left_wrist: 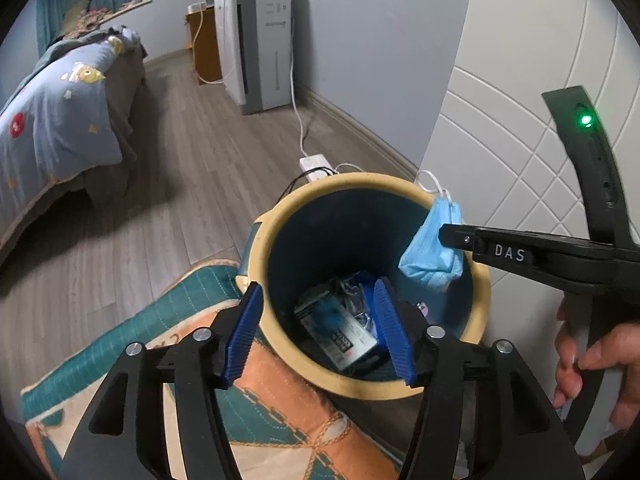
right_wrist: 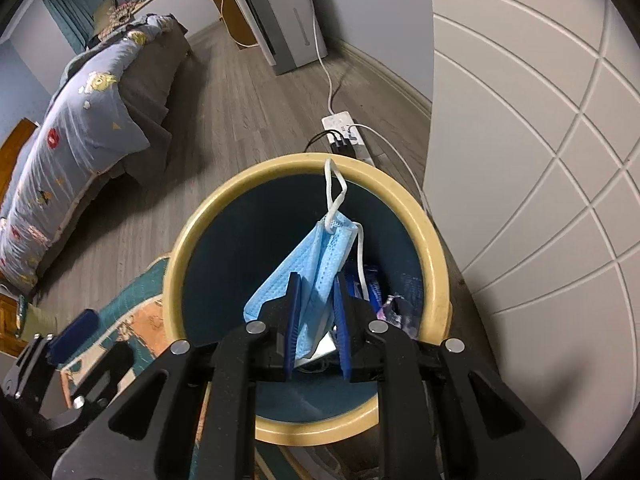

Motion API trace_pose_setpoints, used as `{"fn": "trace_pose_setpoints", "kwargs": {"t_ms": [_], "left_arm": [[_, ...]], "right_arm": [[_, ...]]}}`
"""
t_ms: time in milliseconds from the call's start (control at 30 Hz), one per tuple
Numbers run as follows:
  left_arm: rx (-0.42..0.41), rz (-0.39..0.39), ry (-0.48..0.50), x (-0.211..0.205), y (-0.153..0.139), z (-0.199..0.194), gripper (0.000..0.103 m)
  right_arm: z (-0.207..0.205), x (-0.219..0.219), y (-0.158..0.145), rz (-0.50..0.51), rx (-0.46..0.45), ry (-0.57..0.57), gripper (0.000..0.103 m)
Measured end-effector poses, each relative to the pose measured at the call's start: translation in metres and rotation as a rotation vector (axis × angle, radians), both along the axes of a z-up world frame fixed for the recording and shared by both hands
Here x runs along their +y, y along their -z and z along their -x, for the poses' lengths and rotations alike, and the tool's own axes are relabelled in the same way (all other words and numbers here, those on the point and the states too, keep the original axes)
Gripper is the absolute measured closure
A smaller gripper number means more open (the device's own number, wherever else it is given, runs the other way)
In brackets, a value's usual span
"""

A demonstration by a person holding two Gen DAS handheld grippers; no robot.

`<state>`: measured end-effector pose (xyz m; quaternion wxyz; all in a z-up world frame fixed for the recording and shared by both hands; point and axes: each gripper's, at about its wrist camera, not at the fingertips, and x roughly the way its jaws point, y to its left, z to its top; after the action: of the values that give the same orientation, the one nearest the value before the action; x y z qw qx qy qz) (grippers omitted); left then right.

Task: Collect trash
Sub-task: 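Open both grippers to drop the mask and gloves into the wastebasket, then move both grippers back over the cushion toward the foil pack and tissue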

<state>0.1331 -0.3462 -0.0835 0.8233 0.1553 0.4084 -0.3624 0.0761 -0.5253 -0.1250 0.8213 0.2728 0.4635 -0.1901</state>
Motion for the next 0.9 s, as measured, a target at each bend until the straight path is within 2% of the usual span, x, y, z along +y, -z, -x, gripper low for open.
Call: {"fn": "trace_pose_setpoints", "kwargs": {"t_ms": [100,133,167,233,333,400,467,533,567,733,900], "left_arm": [[-0.015,0.0,-0.011,0.009,0.0,0.0,0.036],[-0.014,-0.003,-0.015,0.011,0.001,0.0,0.036],[-0.015,-0.003,-0.023,0.015,0.002,0.0,0.033],[-0.011,0.002,-0.037,0.021,0.003,-0.001,0.026],[-0.007,0.007,-0.055,0.027,0.003,-0.002,0.024],[-0.015,0.009,-0.072,0.032,0.002,-0.002,0.015],[-0.032,0.015,-0.095,0.04,-0.002,-0.001,0.01],[-0.039,0.014,-0.116,0.048,-0.005,-0.001,0.009],[-0.039,0.013,-0.133,0.054,-0.007,-0.001,0.008],[-0.034,0.029,-0.207,0.094,-0.024,0.001,0.008],[-0.051,0.031,-0.311,0.155,-0.049,0.01,0.007]], "right_arm": [[-0.001,-0.002,0.008,0.01,0.028,0.002,0.087],[0.0,-0.003,0.011,0.011,0.037,0.007,0.082],[0.0,-0.005,0.013,0.008,0.041,0.014,0.077],[0.0,-0.006,0.013,0.008,0.034,0.025,0.055],[0.002,-0.009,0.007,-0.003,0.006,0.038,0.044],[0.002,-0.008,0.003,-0.006,-0.009,0.04,0.033],[0.002,-0.007,0.001,0.003,-0.009,0.037,0.027],[0.002,-0.005,-0.002,-0.006,-0.023,0.033,0.011],[0.002,-0.004,-0.004,-0.004,-0.03,0.03,0.007],[-0.005,0.02,-0.019,0.045,-0.043,-0.037,0.006],[-0.016,0.065,-0.039,0.083,-0.048,-0.145,0.006]]}}
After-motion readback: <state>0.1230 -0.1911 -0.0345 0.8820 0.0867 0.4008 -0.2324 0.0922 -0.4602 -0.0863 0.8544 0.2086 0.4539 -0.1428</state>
